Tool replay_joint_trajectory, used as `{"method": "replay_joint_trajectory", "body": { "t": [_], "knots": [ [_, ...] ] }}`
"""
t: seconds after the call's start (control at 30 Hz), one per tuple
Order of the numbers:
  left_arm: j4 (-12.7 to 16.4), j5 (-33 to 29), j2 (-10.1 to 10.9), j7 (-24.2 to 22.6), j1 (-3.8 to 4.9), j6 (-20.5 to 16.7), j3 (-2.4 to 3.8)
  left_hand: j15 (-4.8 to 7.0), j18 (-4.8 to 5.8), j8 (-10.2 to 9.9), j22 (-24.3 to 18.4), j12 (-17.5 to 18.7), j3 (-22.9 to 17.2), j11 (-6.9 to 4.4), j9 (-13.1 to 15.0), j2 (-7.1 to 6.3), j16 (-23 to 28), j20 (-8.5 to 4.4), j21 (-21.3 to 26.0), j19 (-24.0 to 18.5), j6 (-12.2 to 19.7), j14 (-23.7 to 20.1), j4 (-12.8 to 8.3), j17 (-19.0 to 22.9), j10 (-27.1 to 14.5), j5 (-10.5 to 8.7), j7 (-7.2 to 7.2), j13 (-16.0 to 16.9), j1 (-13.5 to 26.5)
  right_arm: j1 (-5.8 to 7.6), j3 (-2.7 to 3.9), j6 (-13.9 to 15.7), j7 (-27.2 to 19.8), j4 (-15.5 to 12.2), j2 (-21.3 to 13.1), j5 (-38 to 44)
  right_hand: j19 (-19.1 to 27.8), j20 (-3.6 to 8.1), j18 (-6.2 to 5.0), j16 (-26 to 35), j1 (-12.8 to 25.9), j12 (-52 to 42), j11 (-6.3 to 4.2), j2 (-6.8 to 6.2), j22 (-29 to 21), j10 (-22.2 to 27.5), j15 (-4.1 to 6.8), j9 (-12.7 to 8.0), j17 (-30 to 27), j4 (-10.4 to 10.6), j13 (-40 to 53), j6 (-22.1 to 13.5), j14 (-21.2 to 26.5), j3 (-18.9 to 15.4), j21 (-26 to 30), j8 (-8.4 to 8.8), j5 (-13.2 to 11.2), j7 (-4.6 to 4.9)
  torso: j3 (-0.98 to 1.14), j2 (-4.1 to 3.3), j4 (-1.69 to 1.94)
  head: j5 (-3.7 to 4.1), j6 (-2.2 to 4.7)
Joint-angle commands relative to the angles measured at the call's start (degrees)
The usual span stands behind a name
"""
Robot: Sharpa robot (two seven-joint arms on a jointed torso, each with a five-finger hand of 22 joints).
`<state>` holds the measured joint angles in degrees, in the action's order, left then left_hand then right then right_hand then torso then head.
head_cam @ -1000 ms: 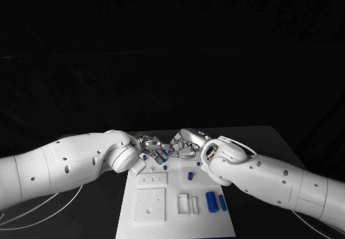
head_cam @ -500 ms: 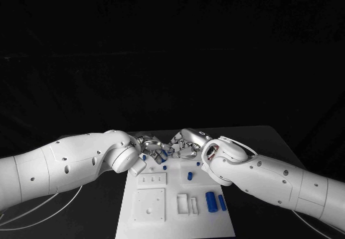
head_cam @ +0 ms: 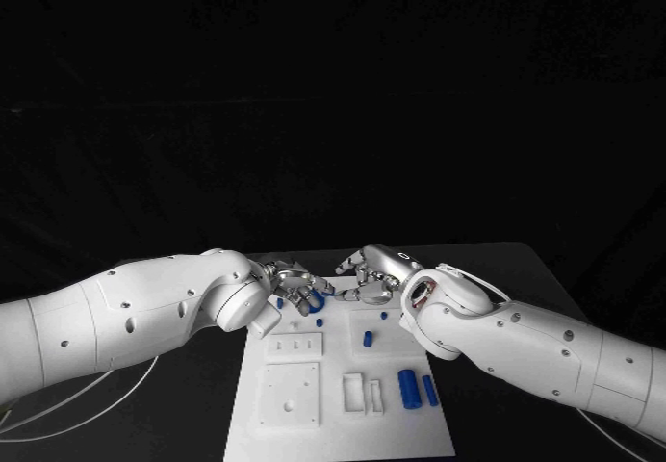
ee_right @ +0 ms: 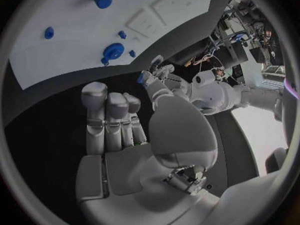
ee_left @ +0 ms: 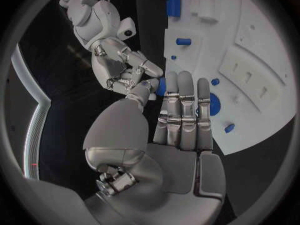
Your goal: Assemble the parts on the task board
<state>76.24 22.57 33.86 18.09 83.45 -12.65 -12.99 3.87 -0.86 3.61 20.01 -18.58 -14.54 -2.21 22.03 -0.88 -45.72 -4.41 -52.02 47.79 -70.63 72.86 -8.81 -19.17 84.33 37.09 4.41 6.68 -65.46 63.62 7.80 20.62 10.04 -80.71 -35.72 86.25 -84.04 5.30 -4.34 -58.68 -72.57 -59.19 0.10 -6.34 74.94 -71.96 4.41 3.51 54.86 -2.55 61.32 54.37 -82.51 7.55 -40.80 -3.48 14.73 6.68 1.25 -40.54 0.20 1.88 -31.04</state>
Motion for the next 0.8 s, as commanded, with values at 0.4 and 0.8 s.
{"method": "replay_joint_trajectory", "body": {
  "t": [0.4, 0.8],
  "knots": [
    [-0.79, 6.75, 0.61, 3.22, 0.13, 0.23, 0.0, 2.29, 0.86, 0.02, 2.61, -10.0, 0.08, -2.55, 16.25, -0.16, -5.58, -2.6, -5.34, 2.84, -7.78, 3.14, -1.15, -3.19, 2.45, -0.6, -5.97, 5.17, 0.0, -0.83, 0.18, 2.01, -5.46, -3.49, -7.81, -7.55, -0.52, -0.26, -1.09, 1.0, -0.51, 0.91, -0.07, 0.38, 4.32, 0.87, -0.35, -0.02, -0.85, 0.27, -0.69, 1.72, 0.34, -0.4, 2.22, 0.01, 2.54, -0.22, 0.02, 0.1, -0.18, -0.81, -0.23],
    [-0.57, 13.54, 1.14, 7.69, 0.13, -0.05, -0.25, 4.39, 0.85, 0.12, 7.02, -22.43, -0.16, -3.92, 11.25, -0.6, -16.67, -4.8, -8.98, 6.97, -9.46, 4.45, -0.96, -8.37, 2.31, -0.9, -6.57, 14.72, -0.4, -0.83, 2.86, 2.17, -6.69, -4.23, -13.12, -18.51, -0.57, -0.2, -1.04, 1.01, -0.17, 0.86, -0.13, 0.52, 4.31, 0.87, -0.3, -0.02, -0.91, 0.05, -0.79, 2.06, 0.32, -0.23, 2.64, 0.01, 4.57, -0.25, 0.06, 0.25, -0.11, -0.99, -1.12]
  ]
}}
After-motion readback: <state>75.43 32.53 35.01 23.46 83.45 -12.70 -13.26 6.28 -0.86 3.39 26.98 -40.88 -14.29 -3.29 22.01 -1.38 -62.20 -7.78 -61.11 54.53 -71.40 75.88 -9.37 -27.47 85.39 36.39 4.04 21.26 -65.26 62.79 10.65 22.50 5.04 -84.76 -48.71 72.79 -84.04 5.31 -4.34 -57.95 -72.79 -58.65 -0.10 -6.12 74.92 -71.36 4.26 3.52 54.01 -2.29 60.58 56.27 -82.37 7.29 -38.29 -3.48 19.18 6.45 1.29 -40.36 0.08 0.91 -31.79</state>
